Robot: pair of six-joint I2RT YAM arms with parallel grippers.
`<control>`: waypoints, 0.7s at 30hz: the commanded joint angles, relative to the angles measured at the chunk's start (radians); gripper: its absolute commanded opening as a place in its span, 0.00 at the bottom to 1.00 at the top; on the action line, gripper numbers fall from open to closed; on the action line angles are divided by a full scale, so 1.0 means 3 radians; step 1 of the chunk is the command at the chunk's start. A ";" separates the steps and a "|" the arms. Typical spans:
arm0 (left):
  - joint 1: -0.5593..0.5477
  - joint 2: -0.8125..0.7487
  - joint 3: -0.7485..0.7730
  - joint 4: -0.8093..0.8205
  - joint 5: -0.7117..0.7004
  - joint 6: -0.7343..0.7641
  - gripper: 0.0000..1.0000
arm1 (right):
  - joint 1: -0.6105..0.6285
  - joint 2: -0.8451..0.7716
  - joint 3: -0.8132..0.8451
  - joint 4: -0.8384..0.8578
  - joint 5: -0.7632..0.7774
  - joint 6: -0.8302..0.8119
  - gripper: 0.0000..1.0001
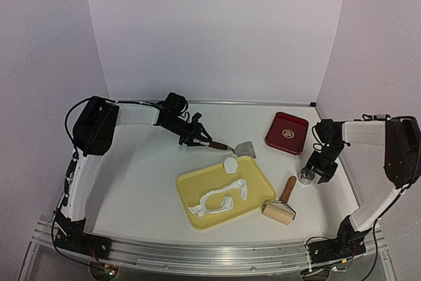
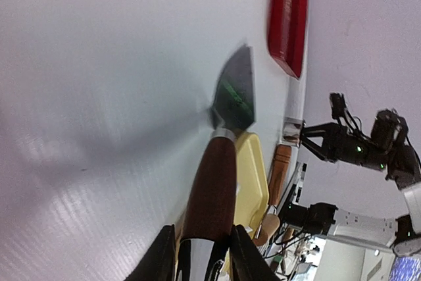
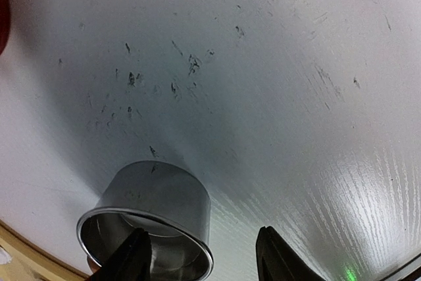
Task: Roll out the dumpling wrappers from the dough
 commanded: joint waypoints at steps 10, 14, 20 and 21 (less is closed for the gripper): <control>0.0003 -0.0184 -0.0039 0.0427 0.0192 -0.0064 0.00 | -0.0010 -0.0010 0.0182 -0.0019 0.0061 0.0010 0.65; 0.0003 -0.0367 -0.0102 0.0541 0.0235 -0.0070 0.00 | -0.0010 -0.0094 0.0295 -0.0083 0.0104 -0.0019 0.71; 0.0009 -0.0906 -0.0324 0.0798 0.0239 -0.0291 0.00 | -0.0010 -0.0311 0.0579 -0.0339 0.0297 -0.0173 0.80; 0.0010 -0.1031 -0.0385 0.0852 0.0201 -0.0325 0.00 | -0.0010 -0.0345 0.0615 -0.0370 0.0316 -0.0195 0.81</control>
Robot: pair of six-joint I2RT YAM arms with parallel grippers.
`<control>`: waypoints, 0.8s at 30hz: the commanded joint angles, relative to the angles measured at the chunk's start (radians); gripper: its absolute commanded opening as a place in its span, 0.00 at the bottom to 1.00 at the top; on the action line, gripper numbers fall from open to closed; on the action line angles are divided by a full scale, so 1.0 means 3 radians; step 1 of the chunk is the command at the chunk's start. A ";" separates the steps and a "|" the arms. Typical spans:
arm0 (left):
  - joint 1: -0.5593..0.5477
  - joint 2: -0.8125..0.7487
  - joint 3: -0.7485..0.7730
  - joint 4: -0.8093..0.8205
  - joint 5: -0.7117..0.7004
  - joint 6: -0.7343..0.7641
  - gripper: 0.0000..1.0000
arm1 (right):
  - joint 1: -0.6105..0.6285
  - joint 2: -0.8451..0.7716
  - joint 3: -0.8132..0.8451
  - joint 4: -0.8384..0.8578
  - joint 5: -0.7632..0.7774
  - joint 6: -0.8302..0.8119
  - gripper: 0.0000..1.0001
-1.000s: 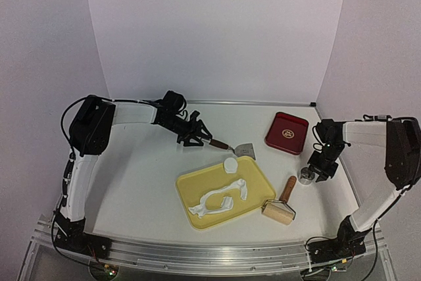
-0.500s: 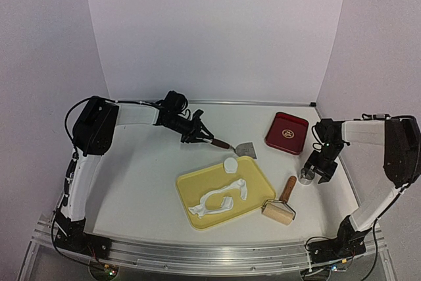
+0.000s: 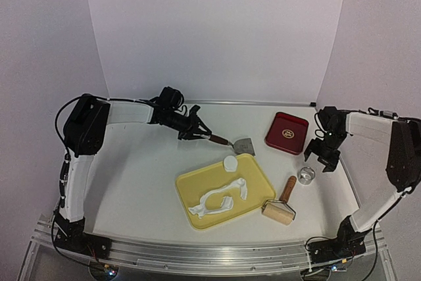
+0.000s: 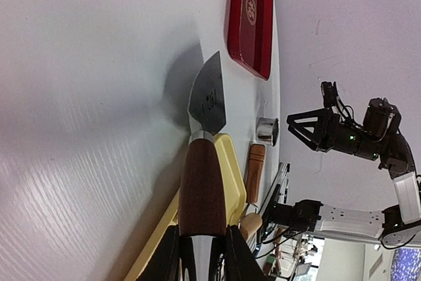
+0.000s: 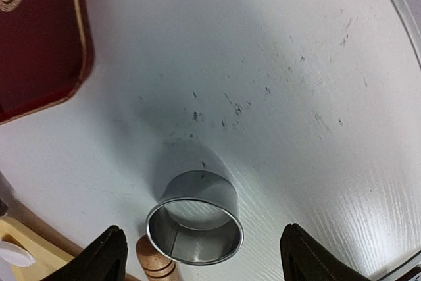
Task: Roll out the dumpling wrappers from the dough
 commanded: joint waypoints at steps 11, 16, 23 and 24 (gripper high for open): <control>0.0011 -0.1432 -0.0884 0.0430 -0.0101 -0.0426 0.00 | -0.0009 -0.0270 0.0451 -0.0328 -0.0060 -0.0291 0.81; 0.0013 -0.1568 -0.0804 -0.0226 -0.0400 -0.0333 0.00 | -0.0009 -0.0035 0.0544 -0.0327 -0.0450 -0.0562 0.77; 0.0011 -0.2241 -0.1429 -0.0927 -0.0828 -0.0458 0.00 | 0.0029 -0.0144 0.0276 -0.0237 -0.0806 -0.0577 0.77; 0.0007 -0.2353 -0.1568 -0.0909 -0.0868 -0.0498 0.00 | 0.0037 -0.0179 0.0206 -0.0208 -0.0844 -0.0586 0.77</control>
